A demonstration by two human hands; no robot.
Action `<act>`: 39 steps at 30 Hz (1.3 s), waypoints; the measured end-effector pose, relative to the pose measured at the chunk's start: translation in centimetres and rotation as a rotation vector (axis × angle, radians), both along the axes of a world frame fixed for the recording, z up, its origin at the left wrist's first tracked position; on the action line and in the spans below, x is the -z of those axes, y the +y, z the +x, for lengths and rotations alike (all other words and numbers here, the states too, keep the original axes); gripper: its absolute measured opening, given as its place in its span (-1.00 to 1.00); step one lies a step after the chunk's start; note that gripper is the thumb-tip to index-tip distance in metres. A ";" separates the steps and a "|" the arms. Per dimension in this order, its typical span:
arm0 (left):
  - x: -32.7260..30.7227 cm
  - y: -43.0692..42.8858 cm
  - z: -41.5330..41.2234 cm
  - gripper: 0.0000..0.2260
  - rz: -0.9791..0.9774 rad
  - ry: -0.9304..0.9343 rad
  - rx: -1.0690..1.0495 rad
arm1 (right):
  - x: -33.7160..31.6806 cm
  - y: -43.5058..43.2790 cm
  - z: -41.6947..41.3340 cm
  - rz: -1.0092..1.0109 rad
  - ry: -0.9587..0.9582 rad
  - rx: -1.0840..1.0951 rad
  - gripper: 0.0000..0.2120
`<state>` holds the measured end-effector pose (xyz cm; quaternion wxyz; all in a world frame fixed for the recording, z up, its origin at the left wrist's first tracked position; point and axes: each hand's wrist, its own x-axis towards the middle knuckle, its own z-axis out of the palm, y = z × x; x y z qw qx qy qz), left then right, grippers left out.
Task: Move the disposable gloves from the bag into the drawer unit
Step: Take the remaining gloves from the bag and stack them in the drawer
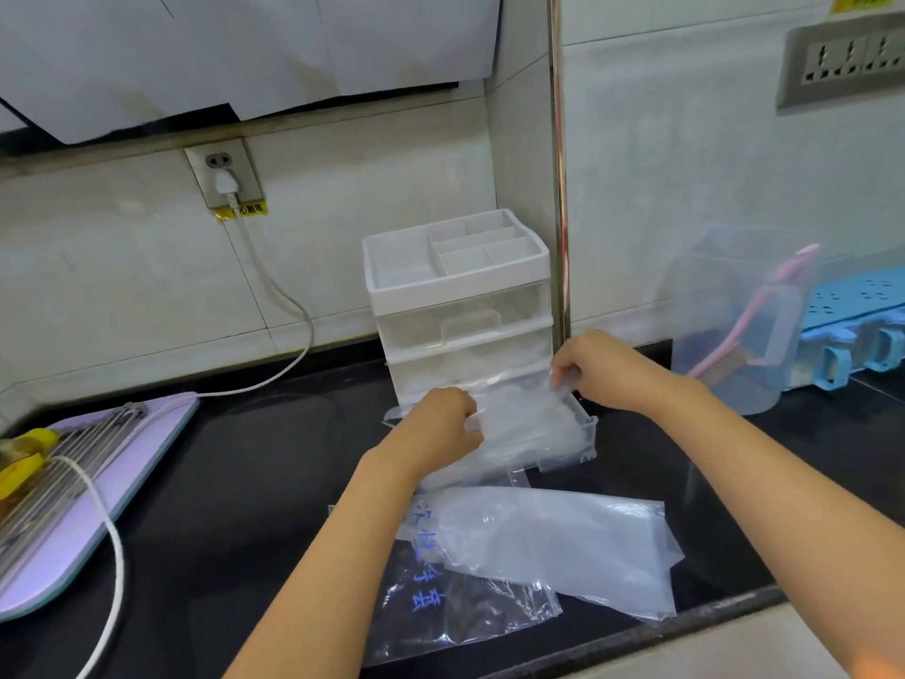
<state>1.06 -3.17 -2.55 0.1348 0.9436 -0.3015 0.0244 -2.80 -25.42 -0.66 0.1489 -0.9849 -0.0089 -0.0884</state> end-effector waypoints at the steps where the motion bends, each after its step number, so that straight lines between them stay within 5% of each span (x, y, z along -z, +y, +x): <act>1: 0.1 -0.1 0.1 -0.82 0.013 0.036 -0.012 | -0.4 0.4 -0.1 0.029 -0.031 0.027 -0.62; 7: 0.7 -0.8 0.9 -0.86 0.094 0.073 0.031 | -2.6 4.5 -1.0 0.342 -0.055 -0.047 -0.69; 10: 0.8 -0.8 1.0 -0.95 0.143 0.086 0.037 | -0.8 6.1 0.4 0.228 0.166 -0.079 -0.75; 12: 0.8 -0.6 1.2 -0.81 0.118 0.172 0.019 | 0.6 6.5 1.2 0.129 0.273 -0.078 -0.71; 16: 0.1 -0.5 0.5 -0.58 -0.084 0.366 -0.060 | 2.5 6.5 1.9 0.111 0.396 -0.080 -0.63; 19: -0.1 -1.5 0.3 -0.62 -0.255 0.404 -0.094 | 2.6 6.4 2.1 0.104 0.430 -0.087 -0.59; 22: 0.9 -2.6 0.8 -0.72 -0.041 0.401 -0.072 | 2.8 6.3 2.4 0.104 0.443 -0.119 -0.61; 28: 1.4 -2.4 2.9 -0.41 0.427 0.378 -0.112 | 3.4 5.7 2.9 0.159 0.510 -0.033 -0.56; 32: 1.5 -2.6 3.6 -0.51 0.349 0.462 -0.114 | 3.6 6.2 3.8 0.094 0.529 0.078 -0.49; 39: 3.0 -2.8 4.0 -0.32 0.225 0.381 -0.147 | 3.8 7.0 4.6 0.054 0.465 0.179 -0.52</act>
